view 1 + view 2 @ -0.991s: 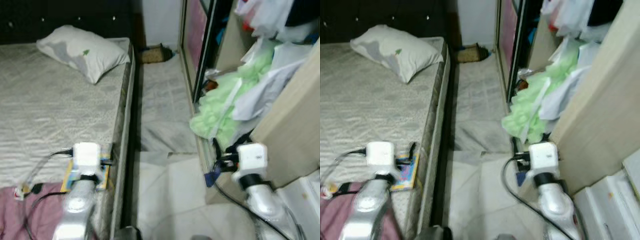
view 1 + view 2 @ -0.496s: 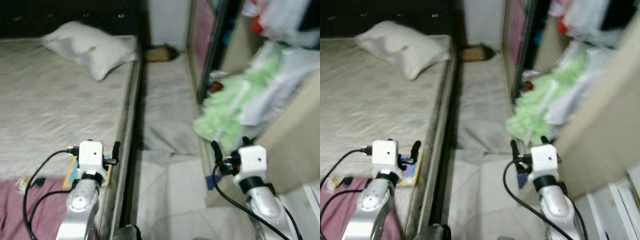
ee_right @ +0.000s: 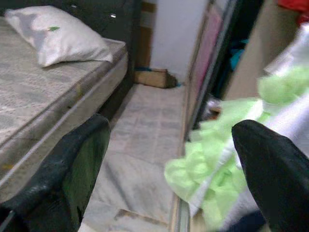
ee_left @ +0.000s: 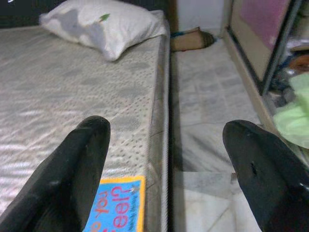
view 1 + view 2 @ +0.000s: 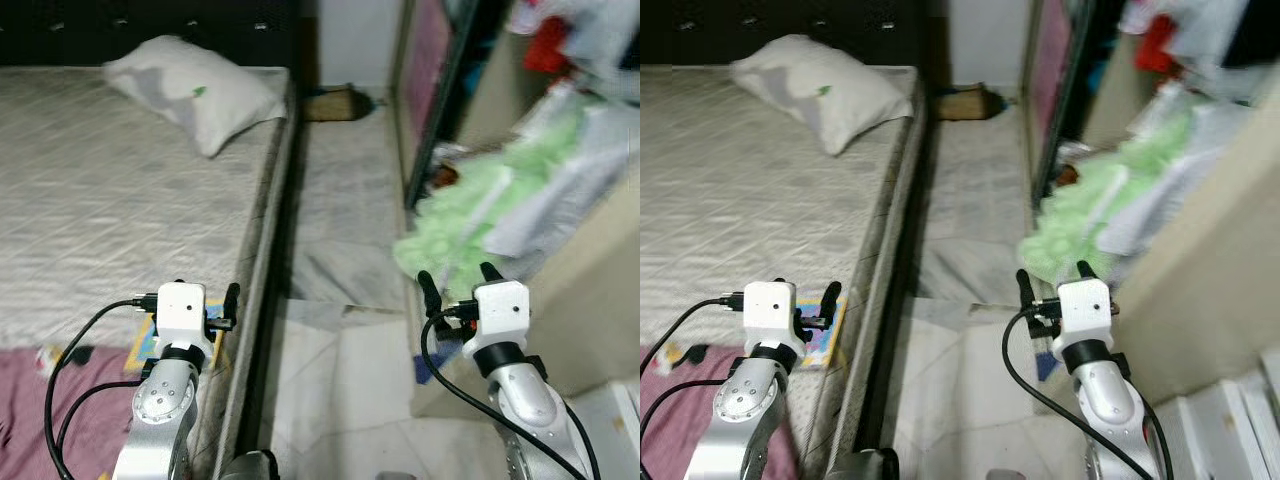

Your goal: Clean up the room

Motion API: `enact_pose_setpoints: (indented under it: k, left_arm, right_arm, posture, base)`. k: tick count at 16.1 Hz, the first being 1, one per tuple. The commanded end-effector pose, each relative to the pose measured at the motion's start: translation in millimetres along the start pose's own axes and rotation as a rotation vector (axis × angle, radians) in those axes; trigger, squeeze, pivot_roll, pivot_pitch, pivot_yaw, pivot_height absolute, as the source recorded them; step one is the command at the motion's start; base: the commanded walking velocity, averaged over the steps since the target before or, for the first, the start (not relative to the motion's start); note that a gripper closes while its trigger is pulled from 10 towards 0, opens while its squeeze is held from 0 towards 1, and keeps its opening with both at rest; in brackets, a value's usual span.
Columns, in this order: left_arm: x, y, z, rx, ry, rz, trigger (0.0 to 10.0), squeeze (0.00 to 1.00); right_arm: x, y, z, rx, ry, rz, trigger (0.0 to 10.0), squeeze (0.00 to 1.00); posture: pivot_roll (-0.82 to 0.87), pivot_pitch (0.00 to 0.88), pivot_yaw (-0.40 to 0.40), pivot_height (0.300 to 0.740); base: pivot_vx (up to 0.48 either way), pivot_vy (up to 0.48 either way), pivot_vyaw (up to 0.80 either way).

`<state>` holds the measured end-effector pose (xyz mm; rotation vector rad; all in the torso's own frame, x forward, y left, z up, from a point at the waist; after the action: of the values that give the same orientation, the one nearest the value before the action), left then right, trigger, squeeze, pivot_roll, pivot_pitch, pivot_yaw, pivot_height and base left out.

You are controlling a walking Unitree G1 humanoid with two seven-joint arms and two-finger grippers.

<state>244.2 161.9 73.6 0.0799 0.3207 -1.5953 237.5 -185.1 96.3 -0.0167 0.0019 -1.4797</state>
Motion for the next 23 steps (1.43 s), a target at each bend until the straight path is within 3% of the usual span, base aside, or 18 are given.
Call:
enact_pose_setpoints:
  k: [1,6,10,23]
  left_arm:
    - [-0.8,-2.3,0.2,0.008,0.003,-0.011,10.0,0.0]
    - [5.9,-1.8,3.9,0.038,0.015,-0.087,10.0,0.0]
    - [4.8,-0.6,3.8,0.04,0.011,-0.088,10.0,0.0]
    - [-0.1,-1.7,2.7,0.035,-0.008,-0.066,10.0,0.0]
  right_arm:
    - [-0.1,-1.1,-2.5,-0.014,0.013,-0.003,10.0,0.0]
    - [7.4,-1.9,-4.8,-0.019,0.05,-0.079,10.0,0.0]
    - [6.2,0.1,-4.4,-0.012,0.045,-0.074,10.0,0.0]
    - [0.2,-3.5,-6.0,-0.006,0.063,-0.063,10.0,0.0]
  posture:
    - [-0.08,0.102,0.021,0.74]
    - [-0.08,0.095,0.032,0.74]
    - [-0.08,0.089,0.034,0.74]
    - [-0.07,0.097,0.035,0.74]
  base:
    - [0.0,0.0,0.0]
    - [0.0,0.0,-0.16]
    - [0.0,-0.288,-0.2]
    - [0.0,0.0,0.0]
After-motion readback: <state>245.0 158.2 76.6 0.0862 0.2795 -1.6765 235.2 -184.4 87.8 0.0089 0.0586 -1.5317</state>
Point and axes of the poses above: a point about 5 cm out from each wrist's last joint towards the gripper, its own y axis pointing out of the wrist towards the gripper, its own z axis along the axis of the wrist's last joint, x = y × z, the point moved 1 cm from there along y, pointing out of the wrist towards the gripper, and after that the axes turned 10 degrees about y, right-handed, at the moved point
